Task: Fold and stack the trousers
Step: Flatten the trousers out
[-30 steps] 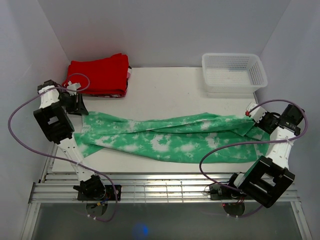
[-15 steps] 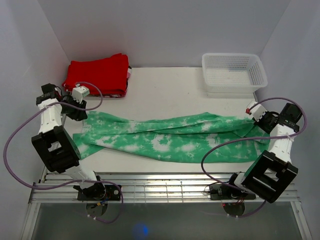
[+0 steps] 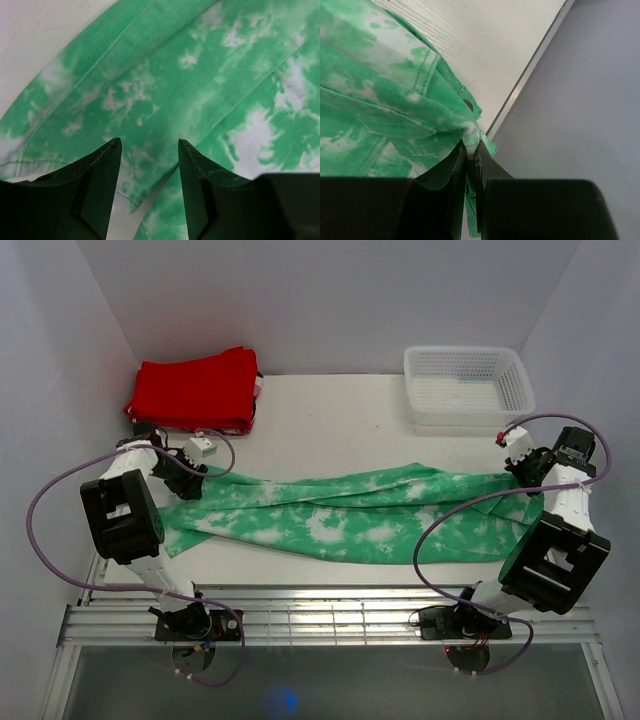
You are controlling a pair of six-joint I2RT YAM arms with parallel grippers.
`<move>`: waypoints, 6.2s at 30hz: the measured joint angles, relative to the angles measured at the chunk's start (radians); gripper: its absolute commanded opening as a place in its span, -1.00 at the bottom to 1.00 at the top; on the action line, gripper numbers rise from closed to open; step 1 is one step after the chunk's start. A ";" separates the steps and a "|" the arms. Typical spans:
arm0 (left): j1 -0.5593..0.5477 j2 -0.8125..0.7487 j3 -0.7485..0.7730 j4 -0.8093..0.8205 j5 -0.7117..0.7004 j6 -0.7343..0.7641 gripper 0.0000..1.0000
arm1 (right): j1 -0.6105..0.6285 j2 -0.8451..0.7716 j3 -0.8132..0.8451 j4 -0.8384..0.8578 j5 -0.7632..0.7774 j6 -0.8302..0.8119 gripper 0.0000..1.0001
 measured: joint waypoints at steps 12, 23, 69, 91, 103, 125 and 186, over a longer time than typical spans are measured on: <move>-0.046 -0.036 -0.153 0.068 -0.092 0.117 0.19 | 0.007 0.048 0.002 -0.003 0.047 0.059 -0.85; -0.043 -0.060 -0.106 0.026 -0.085 0.066 -1.00 | 0.012 0.006 0.001 -0.021 0.029 0.039 -0.85; 0.046 -0.117 -0.082 -0.130 -0.048 -0.116 -0.44 | 0.005 -0.208 -0.123 -0.057 -0.033 -0.145 -0.85; 0.195 -0.476 -0.024 -0.273 0.027 -0.024 -1.00 | -0.153 -0.352 -0.150 -0.071 -0.203 -0.209 -0.85; 0.178 0.100 0.401 -0.154 0.121 -0.426 -0.86 | 0.107 0.048 -0.053 0.179 -0.103 0.025 -0.79; 0.378 -0.236 0.184 -0.283 0.003 -0.288 0.93 | 0.108 -0.185 0.020 -0.179 0.086 -0.023 0.93; 0.535 -0.486 0.127 -0.536 -0.132 0.420 -1.00 | 0.021 -0.046 -0.167 -0.254 0.116 -0.130 0.08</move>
